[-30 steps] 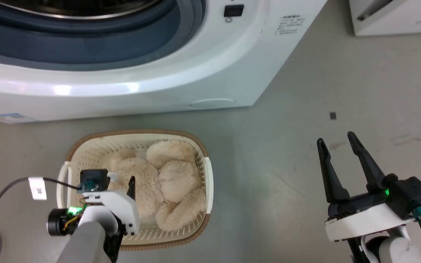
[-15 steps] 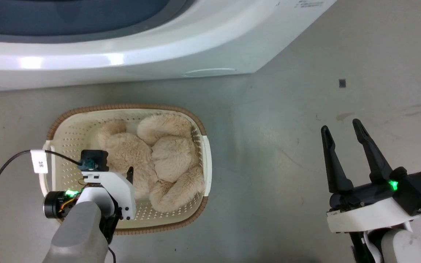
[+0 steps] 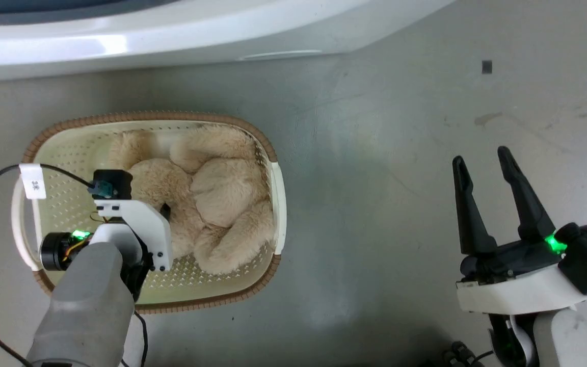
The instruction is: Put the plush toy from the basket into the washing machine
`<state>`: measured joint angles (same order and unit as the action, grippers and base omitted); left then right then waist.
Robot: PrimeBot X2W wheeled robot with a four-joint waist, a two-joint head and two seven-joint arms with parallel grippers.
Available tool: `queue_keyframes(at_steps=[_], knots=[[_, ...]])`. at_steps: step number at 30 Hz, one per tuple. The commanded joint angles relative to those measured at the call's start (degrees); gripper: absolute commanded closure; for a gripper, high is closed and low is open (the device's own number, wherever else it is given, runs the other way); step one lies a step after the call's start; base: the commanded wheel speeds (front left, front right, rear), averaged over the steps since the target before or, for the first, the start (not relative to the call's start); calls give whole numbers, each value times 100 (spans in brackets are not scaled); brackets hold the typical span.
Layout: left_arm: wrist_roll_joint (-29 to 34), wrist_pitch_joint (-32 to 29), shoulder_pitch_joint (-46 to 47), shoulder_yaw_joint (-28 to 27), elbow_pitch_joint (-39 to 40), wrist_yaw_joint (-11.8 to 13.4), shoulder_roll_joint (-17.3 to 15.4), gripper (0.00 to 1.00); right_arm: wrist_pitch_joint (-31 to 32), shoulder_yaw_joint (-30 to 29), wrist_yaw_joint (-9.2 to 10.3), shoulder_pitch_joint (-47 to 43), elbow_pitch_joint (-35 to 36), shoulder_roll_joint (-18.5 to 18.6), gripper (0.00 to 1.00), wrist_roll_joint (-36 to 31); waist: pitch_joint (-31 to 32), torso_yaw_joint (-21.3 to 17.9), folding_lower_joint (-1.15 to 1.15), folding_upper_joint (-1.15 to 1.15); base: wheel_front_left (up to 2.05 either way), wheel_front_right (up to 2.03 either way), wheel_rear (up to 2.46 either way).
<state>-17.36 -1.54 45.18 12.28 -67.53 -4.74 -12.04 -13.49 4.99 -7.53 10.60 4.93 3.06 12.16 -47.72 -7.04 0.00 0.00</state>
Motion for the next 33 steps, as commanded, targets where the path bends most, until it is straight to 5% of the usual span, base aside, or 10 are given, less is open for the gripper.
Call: queue_keyframes(at_steps=[1, 3, 5, 16, 33], knots=[[-66, -31, 127, 53, -220, -37, -11, 0, -67, 25, 4, 147, 55, -1, 0, 47, -134, -29, 0, 0, 0, 0, 0], [-128, -59, 184, 86, -339, -79, 9, 5, -91, 43, 4, 181, 51, -2, 0, 67, -209, -41, 0, 0, 0, 0, 0], [-238, -78, 234, 81, -458, -130, 34, 100, -115, 61, 4, 212, 38, -2, 0, 84, -265, -51, 0, 0, 0, 0, 0], [-492, 128, 13, 211, -640, -259, 90, 100, -151, 113, 4, 264, -122, -5, 0, 158, 179, -53, 0, 0, 0, 0, 0], [-1082, 1276, -1299, 600, -169, -274, 141, 100, -151, 267, 4, -9, -695, -14, 0, 379, 2148, -87, 0, 0, 0, 0, 0]])
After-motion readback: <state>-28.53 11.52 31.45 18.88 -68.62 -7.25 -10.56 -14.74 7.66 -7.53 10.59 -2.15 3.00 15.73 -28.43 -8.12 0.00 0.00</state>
